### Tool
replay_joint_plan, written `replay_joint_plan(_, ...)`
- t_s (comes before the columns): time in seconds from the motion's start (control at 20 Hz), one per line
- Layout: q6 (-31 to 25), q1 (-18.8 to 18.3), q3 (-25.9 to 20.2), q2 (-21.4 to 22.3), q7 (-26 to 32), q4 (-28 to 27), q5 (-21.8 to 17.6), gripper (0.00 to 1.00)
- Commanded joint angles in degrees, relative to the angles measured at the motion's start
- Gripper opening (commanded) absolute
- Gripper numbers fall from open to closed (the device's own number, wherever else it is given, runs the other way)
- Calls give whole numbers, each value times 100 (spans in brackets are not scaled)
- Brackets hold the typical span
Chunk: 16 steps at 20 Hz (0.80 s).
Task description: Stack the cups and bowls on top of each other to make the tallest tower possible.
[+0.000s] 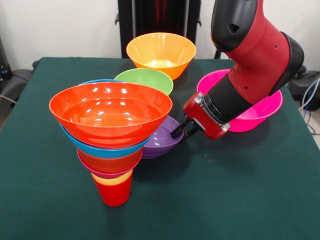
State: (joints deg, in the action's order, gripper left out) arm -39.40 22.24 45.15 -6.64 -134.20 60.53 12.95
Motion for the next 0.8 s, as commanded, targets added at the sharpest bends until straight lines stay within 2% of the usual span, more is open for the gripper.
replay_joint_plan(0.05, -216, -14, -569, 77, -20, -232, -340, 0)
replay_joint_plan(0.8, -542, 6, -525, 222, 135, -218, -399, 0)
